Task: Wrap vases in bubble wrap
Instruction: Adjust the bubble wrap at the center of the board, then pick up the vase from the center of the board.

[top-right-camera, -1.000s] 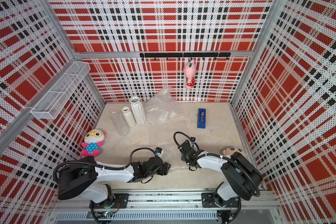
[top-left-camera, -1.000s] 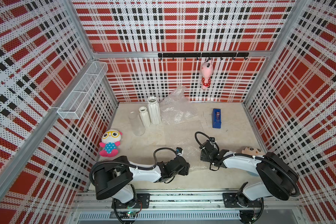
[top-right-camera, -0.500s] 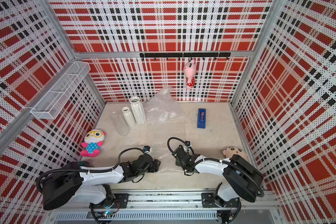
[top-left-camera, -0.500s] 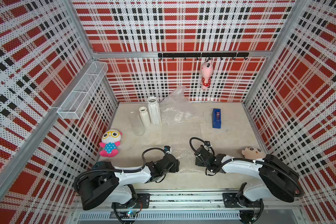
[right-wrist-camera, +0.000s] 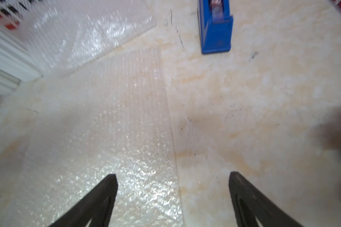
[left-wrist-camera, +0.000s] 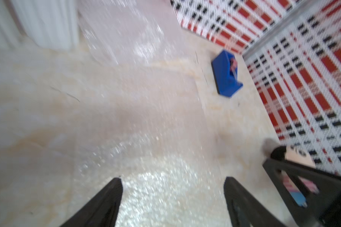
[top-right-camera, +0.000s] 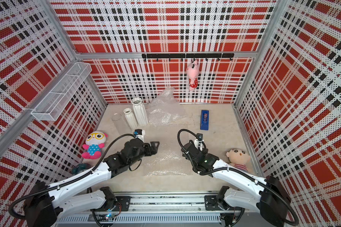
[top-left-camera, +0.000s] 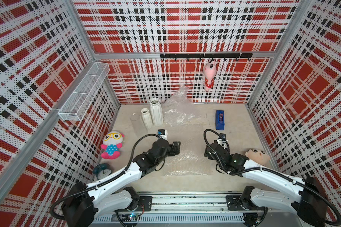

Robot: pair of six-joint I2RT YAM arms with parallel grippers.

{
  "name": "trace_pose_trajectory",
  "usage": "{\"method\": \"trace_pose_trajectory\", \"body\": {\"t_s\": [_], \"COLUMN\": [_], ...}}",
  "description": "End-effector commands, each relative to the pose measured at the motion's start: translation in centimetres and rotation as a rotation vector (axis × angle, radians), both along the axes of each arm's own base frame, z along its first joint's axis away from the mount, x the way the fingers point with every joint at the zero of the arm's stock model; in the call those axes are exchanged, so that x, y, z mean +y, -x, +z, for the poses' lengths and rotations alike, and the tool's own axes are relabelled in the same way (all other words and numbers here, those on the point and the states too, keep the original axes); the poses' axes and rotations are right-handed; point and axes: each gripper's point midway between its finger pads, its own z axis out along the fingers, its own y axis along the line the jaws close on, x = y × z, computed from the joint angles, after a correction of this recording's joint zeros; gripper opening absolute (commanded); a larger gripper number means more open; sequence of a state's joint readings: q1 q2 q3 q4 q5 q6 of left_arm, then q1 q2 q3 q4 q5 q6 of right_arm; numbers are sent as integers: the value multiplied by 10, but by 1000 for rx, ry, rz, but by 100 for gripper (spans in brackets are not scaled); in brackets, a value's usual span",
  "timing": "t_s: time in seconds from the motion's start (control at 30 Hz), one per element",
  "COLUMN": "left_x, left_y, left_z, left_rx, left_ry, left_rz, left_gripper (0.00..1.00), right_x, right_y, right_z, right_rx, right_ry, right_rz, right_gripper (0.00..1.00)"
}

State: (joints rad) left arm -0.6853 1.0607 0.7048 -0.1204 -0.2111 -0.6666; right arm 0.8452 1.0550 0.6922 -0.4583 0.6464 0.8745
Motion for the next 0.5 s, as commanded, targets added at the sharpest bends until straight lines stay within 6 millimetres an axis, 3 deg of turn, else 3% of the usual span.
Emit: {"method": "trace_pose_trajectory", "body": {"t_s": [0.0,0.07,0.1,0.23,0.3,0.47], "left_x": [37,65,81,123,161,225], "left_y": [-31,-54,-63,-86,-94,-105], "left_z": [31,45,52,77,82,80], "left_rx": [-48,-64,-71,-104,-85,-40], "left_ry": [-21,-15,-20,-31,-52,-100], "left_rz": [75,164,219,338,446,626], "left_gripper": [88,89,96,98,99,100], "right_x": [-14,-13,-11,-6,-6,-7], "right_y": [-7,-10,-12,-16,-16,-15], "right_z": [22,31,35,38,34,22], "right_rx": [-103,-135,-149,-168,-160,-148], "right_ry": [32,2,-11,-16,0,5], "right_rz": [-22,-23,-19,-2,-2,1], "right_gripper": [93,93,93,94,94,97]}}
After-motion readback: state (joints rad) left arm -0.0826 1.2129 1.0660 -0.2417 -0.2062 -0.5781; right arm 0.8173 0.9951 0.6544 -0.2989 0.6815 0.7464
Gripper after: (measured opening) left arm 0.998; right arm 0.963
